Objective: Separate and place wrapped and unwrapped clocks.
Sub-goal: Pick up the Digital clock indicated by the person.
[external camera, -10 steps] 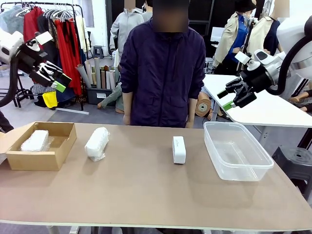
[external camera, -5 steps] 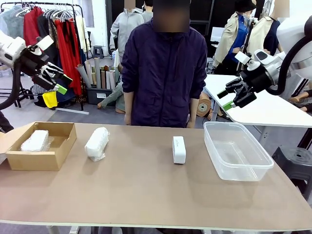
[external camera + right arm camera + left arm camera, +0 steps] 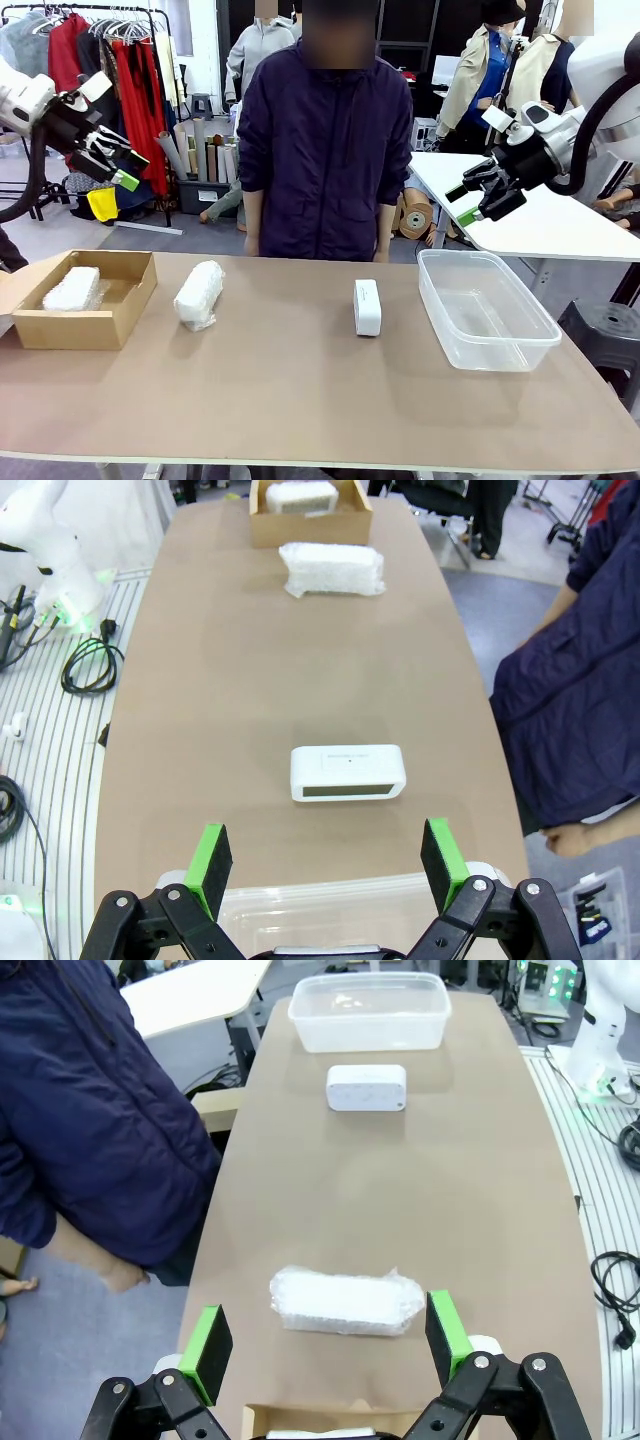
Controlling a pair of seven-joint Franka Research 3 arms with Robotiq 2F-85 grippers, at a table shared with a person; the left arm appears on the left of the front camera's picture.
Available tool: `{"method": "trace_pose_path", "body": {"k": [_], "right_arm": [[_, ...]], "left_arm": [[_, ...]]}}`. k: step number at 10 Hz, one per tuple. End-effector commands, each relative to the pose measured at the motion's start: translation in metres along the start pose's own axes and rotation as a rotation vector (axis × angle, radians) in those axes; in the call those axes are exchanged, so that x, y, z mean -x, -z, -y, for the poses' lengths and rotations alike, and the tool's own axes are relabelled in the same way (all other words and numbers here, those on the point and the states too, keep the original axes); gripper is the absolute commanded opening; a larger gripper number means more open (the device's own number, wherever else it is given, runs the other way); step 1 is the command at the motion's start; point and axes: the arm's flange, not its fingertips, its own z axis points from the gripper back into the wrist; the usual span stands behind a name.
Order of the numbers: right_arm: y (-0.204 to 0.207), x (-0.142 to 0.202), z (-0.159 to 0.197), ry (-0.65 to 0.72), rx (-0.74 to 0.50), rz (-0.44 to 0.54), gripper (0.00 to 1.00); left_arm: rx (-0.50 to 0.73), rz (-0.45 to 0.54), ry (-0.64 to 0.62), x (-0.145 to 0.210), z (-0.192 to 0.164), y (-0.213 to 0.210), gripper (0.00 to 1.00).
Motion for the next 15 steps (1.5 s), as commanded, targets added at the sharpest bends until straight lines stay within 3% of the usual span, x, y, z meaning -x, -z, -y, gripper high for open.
{"method": "trace_pose_path", "body": {"k": [1,15], "right_arm": [[-0.0008,-0.0015,-0.0010,-0.002,0.000,0.006,1.00],[-0.0008,-0.0015,-0.0010,-0.002,0.000,0.006,1.00]], "left_arm": [[0.005,0.004,0.014,-0.0002,0.0050,-0.0001,1.00],[0.005,0.004,0.014,-0.0002,0.0050,-0.0001,1.00]]}}
